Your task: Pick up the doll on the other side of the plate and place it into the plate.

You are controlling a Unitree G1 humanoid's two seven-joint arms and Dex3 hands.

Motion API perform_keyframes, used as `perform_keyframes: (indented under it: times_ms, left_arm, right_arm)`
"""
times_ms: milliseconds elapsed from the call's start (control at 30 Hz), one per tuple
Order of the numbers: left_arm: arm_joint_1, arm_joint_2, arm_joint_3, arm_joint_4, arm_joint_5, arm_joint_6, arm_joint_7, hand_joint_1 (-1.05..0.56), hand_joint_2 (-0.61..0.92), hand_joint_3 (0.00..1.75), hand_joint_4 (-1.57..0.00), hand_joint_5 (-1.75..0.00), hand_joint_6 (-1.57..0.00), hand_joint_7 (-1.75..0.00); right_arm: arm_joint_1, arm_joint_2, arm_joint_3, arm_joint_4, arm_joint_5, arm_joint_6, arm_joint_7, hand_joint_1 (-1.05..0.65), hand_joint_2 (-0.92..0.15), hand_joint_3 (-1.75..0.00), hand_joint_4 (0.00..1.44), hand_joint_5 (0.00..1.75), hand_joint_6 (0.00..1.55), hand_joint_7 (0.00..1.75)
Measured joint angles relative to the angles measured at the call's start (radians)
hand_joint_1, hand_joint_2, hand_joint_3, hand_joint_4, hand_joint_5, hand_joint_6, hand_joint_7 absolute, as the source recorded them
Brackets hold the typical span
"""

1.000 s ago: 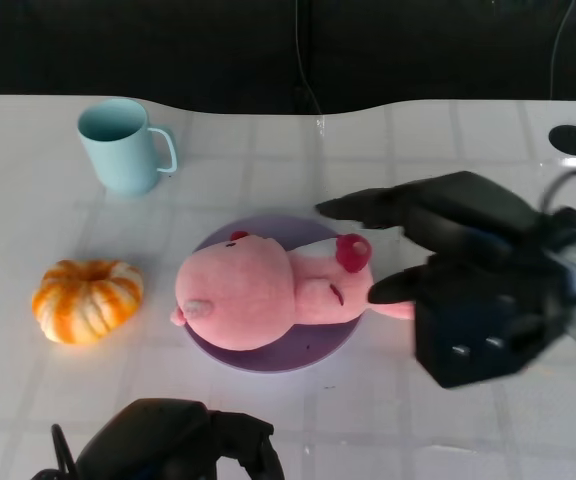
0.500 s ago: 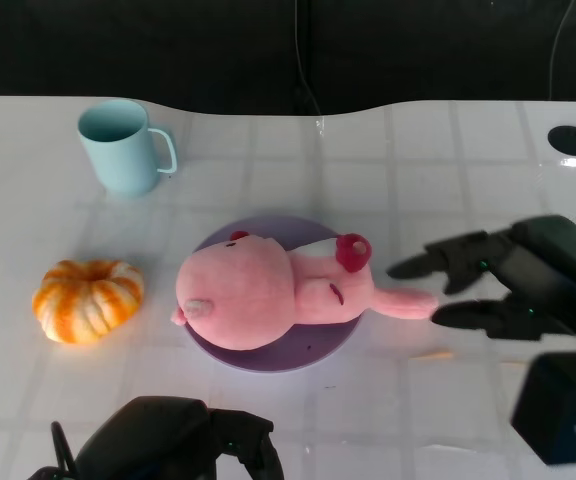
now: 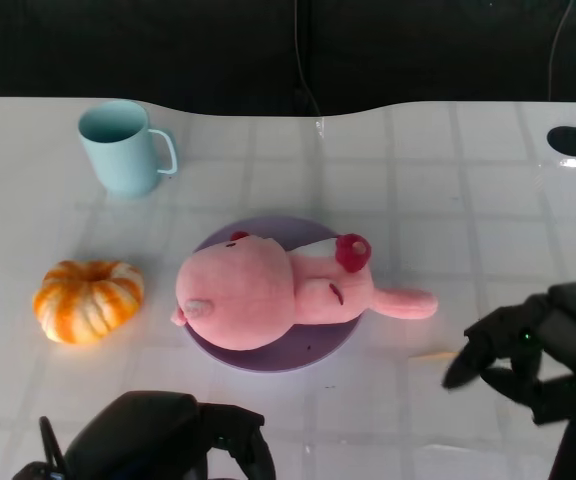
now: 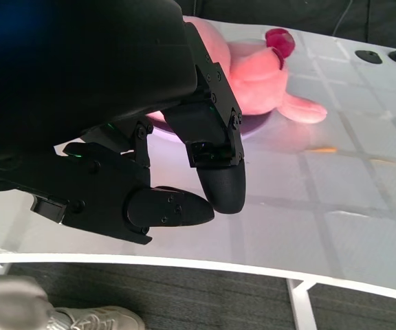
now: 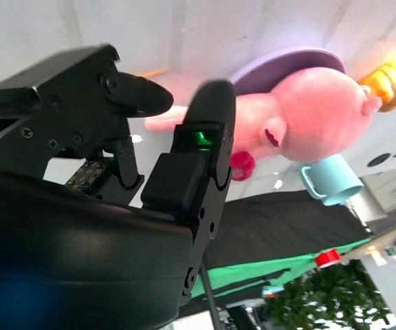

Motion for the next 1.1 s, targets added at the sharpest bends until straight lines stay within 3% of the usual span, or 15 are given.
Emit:
perform_keyframes:
  times_ms: [133,367,767,1100]
  left_arm:
    - [-0.001,0.006,0.005,0.000,-0.008,-0.001,-0.001,-0.29,0.92,0.32,-0.75,-1.21,-0.80,-0.81]
    - [-0.001,0.010,0.010,0.010,-0.018,-0.011,-0.001,-0.29,0.92,0.32,-0.75,-1.23,-0.80,-0.79]
    - [0.000,0.011,0.018,0.031,-0.018,-0.049,0.001,-0.29,0.92,0.34,-0.71,-1.18,-0.82,-0.78]
    - [0.003,0.011,0.041,0.046,-0.033,-0.077,0.001,-0.29,0.92,0.38,-0.71,-1.28,-0.81,-0.78]
  right_arm:
    - [0.055,0.001,-0.003,-0.052,-0.003,0.010,-0.002,0.08,-0.33,-1.24,0.93,1.73,0.91,1.28]
    - [0.058,0.012,-0.001,-0.003,-0.034,0.018,-0.035,0.06,-0.33,-1.23,0.90,1.74,0.87,1.35]
    - [0.024,0.028,0.037,0.077,-0.072,0.022,-0.057,0.06,-0.39,-1.07,0.89,1.74,0.86,1.34]
    - [0.010,0.036,0.058,0.107,-0.076,0.015,-0.070,0.03,-0.38,-1.12,0.89,1.74,0.87,1.32]
